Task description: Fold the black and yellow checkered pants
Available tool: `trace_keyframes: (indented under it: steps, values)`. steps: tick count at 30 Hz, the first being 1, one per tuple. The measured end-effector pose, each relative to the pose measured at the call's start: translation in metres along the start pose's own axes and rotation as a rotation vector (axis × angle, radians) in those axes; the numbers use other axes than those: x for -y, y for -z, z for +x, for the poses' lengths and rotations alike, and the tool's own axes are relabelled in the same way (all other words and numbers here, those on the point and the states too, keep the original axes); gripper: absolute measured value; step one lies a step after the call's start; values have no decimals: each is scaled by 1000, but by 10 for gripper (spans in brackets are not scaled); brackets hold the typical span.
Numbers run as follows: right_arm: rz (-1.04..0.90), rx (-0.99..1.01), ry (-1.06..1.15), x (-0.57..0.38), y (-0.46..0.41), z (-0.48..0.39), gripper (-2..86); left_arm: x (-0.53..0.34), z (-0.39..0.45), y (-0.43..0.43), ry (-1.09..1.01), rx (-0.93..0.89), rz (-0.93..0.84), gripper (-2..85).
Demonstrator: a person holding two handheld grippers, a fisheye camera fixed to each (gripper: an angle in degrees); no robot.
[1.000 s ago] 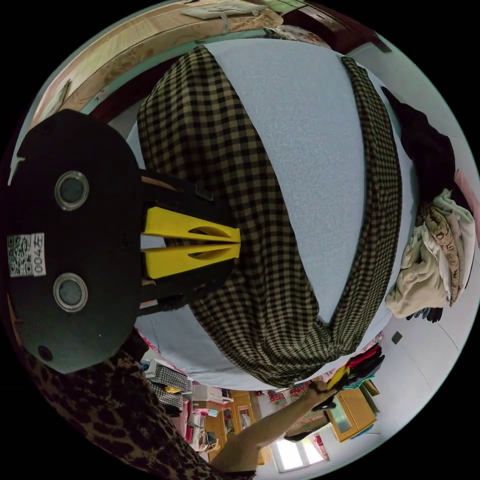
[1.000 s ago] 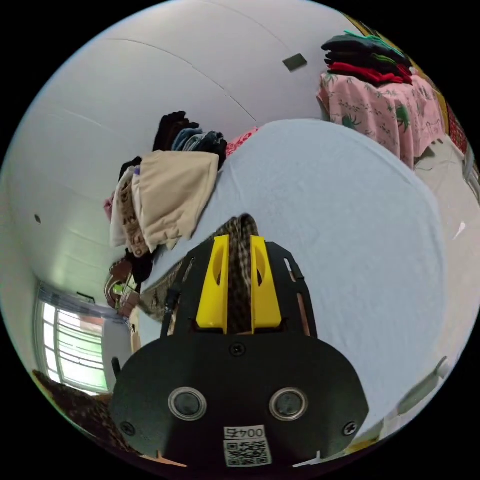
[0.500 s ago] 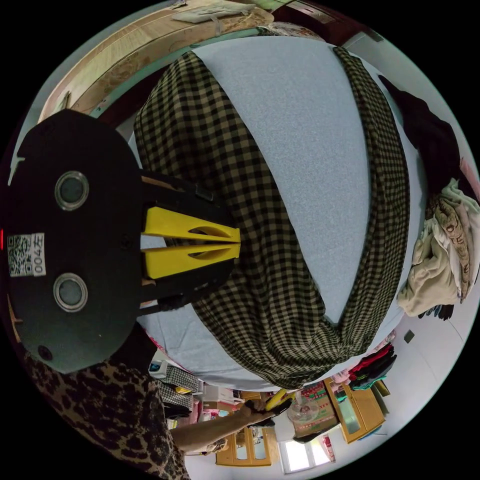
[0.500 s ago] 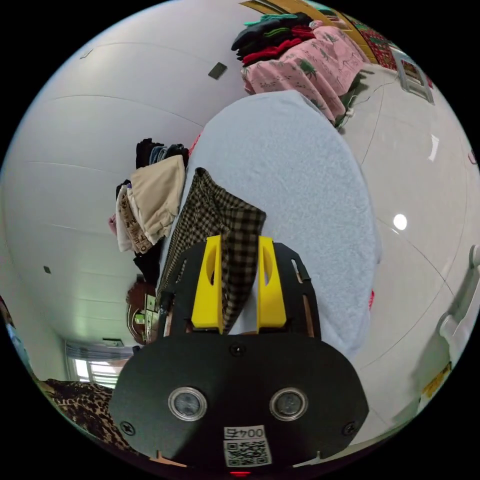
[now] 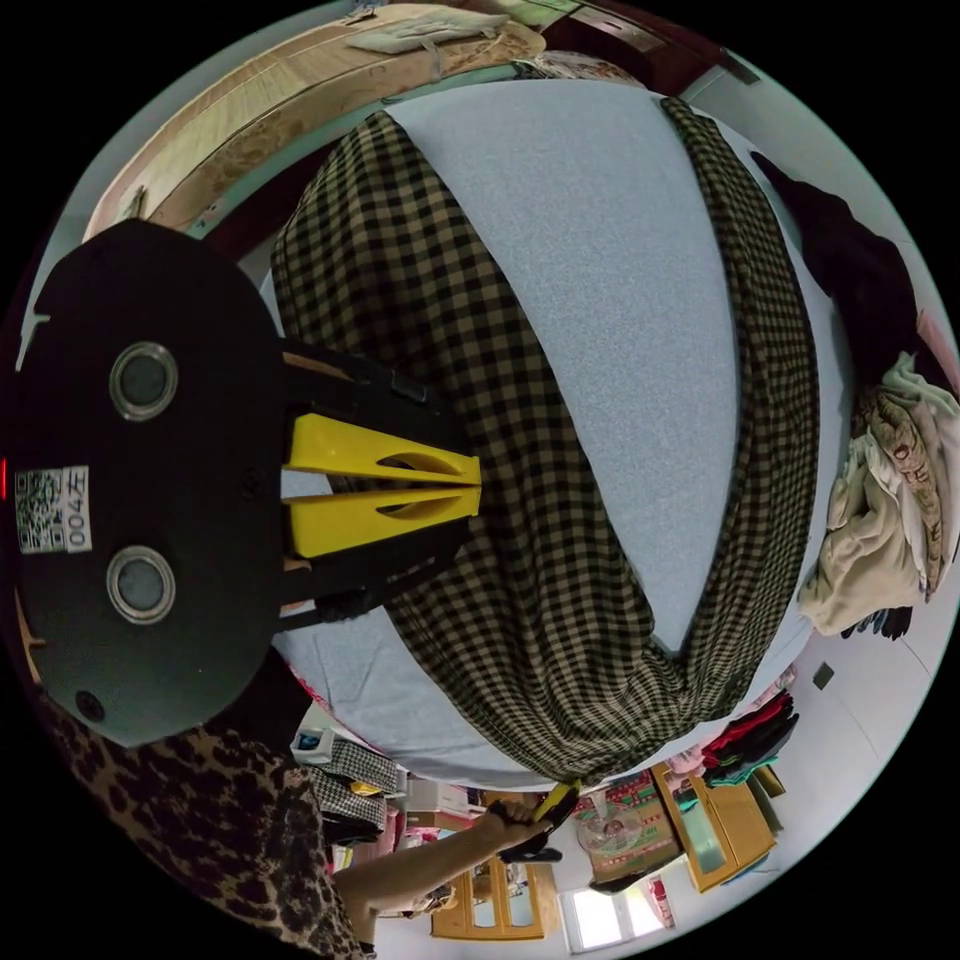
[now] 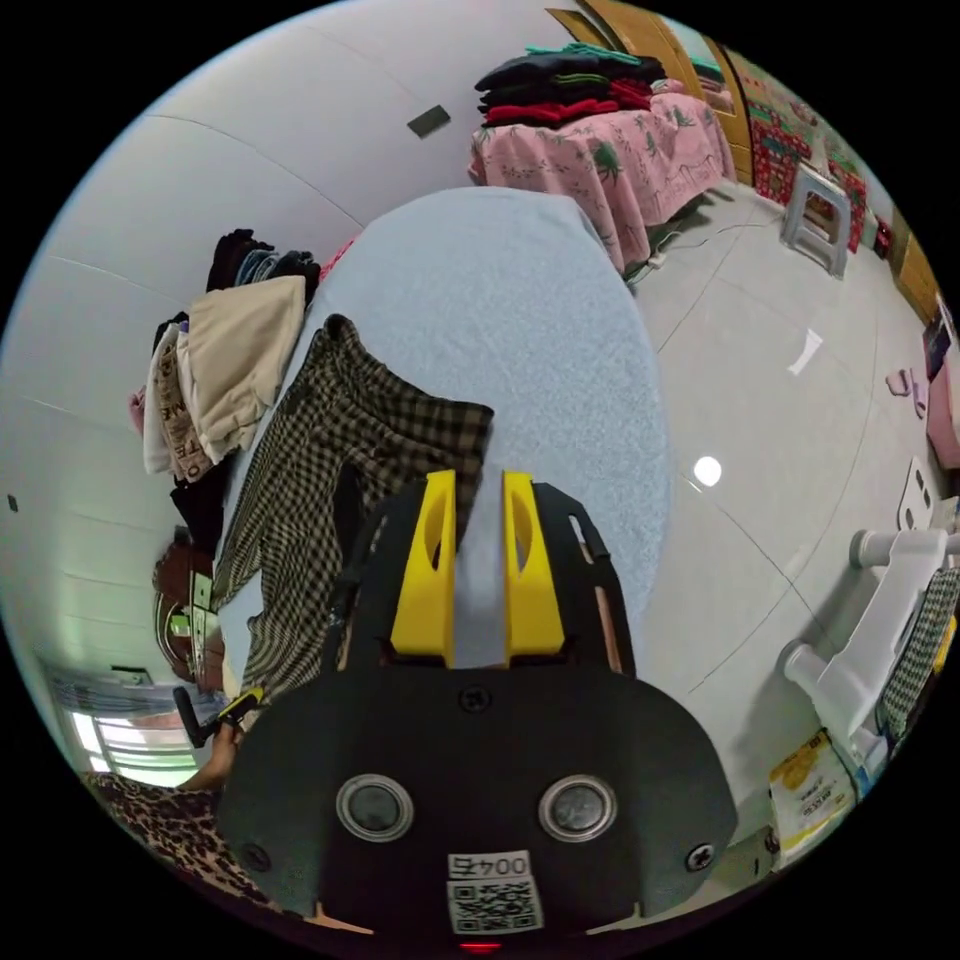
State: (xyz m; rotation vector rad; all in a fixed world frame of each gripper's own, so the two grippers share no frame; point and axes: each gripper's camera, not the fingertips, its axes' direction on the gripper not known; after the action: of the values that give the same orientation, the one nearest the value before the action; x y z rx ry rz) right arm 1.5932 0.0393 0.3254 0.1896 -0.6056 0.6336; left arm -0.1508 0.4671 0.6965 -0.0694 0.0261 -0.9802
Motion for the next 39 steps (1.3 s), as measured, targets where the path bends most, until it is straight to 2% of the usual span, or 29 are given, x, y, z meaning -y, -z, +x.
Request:
trace_keyframes:
  steps: [6,11,15,21,23,26,29,32,39]
  values:
    - [84,37,116,-140,17,-80,80,-3,27,31,-83,87,-27,2]
    - [-106,164,300,-302,-46,-200,65,-5,43,65,-150,117,-60,2]
    - [-243,181,410,-411,-103,-282,49,-2,40,91,-168,55,-104,1]
    - [-375,56,520,-566,-200,-408,34,-2,22,138,-297,-124,-123,1]
    - [-387,-38,534,-622,-241,-453,34,-1,3,159,-338,-261,-153,1]
    - [-394,-191,507,-680,-291,-499,35,-5,-28,206,-443,-347,-137,1]
    - [-397,-390,451,-728,-337,-527,39,-18,-79,271,-532,-349,-86,1]
    - [-379,-498,413,-764,-368,-543,40,-38,-141,339,-554,-309,-8,1]
    - [-358,-429,240,-817,-403,-530,39,-54,-255,423,-383,-322,58,2]
